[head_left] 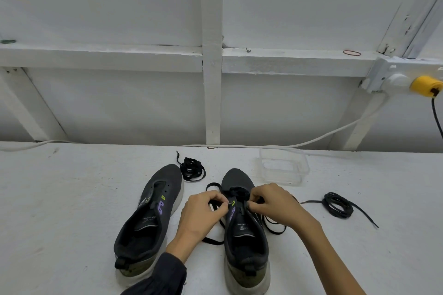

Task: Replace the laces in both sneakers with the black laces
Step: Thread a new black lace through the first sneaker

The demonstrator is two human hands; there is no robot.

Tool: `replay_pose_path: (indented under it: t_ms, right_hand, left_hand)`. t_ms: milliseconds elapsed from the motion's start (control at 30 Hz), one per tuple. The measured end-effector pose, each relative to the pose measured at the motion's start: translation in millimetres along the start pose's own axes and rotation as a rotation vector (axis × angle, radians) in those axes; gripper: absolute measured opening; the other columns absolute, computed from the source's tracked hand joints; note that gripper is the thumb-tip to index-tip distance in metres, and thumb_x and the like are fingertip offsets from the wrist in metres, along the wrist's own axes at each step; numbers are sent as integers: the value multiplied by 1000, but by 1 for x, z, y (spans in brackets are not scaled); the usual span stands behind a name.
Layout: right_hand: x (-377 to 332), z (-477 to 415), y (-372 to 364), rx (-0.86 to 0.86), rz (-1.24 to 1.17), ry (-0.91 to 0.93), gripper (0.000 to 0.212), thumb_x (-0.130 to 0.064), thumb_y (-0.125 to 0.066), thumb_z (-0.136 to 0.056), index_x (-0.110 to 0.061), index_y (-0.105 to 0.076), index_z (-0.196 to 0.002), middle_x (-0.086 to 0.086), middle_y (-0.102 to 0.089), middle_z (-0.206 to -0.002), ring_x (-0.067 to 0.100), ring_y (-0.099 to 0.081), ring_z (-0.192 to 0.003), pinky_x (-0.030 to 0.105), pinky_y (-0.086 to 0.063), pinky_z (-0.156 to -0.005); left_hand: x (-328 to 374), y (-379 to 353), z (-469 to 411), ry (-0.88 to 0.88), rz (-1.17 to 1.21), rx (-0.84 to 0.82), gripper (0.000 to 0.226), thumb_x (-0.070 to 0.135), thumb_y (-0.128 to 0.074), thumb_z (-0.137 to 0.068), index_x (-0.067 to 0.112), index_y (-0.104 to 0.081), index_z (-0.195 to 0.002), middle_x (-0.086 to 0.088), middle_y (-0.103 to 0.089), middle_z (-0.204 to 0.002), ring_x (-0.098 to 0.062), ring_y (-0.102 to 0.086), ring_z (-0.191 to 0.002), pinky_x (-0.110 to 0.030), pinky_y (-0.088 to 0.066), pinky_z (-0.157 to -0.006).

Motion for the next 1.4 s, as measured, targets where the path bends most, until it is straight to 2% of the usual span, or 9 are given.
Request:
replay_pose_path:
  t_ms: [133,300,400,600,700,867,1033,1267,1400]
  right_hand:
    - [1,1,2,79,-93,31,1,-32,-64,-85,-32,-64,-85,-9,-61,-87,5,-56,-77,30,-46,-70]
    - [0,-6,-10,109,-287,-2,19,-29,-71,-81,-44,-67,-70,-8,-60,-77,4,-53,-68,35,-48,-70]
    - [-2,-9,-19,97,-370,-44,17,-25,-72,-78,-39,-72,-70,-4,-64,-81,4,-54,-65,34,-48,-68]
    - [-1,-8,-24,66,-677,-55,16,-11,-78,-76,-26,-78,-71,5,-59,-72,0,-45,-52,18,-38,-58]
    - [-2,-9,-25,72,-691,-57,15,-10,-78,-75,-24,-78,-71,7,-58,-69,3,-44,-52,19,-36,-57]
    - [-4,-9,-25,105,-647,-57,21,-10,-76,-75,-29,-75,-66,-1,-54,-56,6,-43,-51,23,-35,-57]
    - [-4,-12,-26,136,-569,-68,25,-12,-75,-74,-33,-71,-61,-7,-54,-52,4,-44,-49,25,-36,-57]
    - [-4,-13,-30,147,-508,-89,7,-14,-73,-74,-19,-74,-70,-11,-52,-47,1,-43,-47,21,-36,-56]
    - [-4,-12,-31,154,-550,-87,9,-12,-72,-74,-18,-73,-69,-11,-51,-48,2,-43,-49,20,-36,-56]
  left_hand:
    - [11,2,-3,-25,-156,-37,5,33,-66,-79,35,-70,-76,22,-68,-76,2,-49,-49,-20,-41,-56]
    - [22,5,-10,-24,-290,-97,5,35,-63,-79,36,-67,-76,21,-66,-76,3,-50,-55,-13,-33,-55]
    - [19,4,-15,7,-286,-151,7,35,-63,-80,38,-66,-75,21,-66,-78,2,-51,-60,-18,-38,-59]
    - [11,4,-14,30,-277,-195,8,37,-63,-83,38,-69,-78,20,-67,-79,-1,-61,-82,-29,-51,-76]
    - [14,4,-13,0,-356,-193,9,39,-59,-86,38,-67,-83,19,-68,-87,-2,-60,-83,-26,-49,-74]
    - [23,3,-14,-45,-494,-212,14,38,-48,-91,33,-62,-90,15,-67,-99,-12,-60,-87,-34,-49,-80]
    - [27,3,-16,-42,-545,-246,20,35,-45,-93,27,-63,-96,10,-65,-98,-17,-60,-88,-34,-45,-77]
    - [31,3,-17,-38,-572,-235,24,35,-41,-99,24,-63,-97,9,-59,-88,-21,-60,-92,-33,-38,-74]
    - [32,4,-16,-60,-577,-216,28,41,-42,-99,24,-64,-93,8,-64,-92,-18,-61,-89,-32,-39,-72]
Point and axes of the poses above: each hand's wrist, its own z-axis away from the middle knuckle, its own y-axis out of the back of the hand, x = y × z, the point moved 4 cm from there along -z, towards the middle knuckle
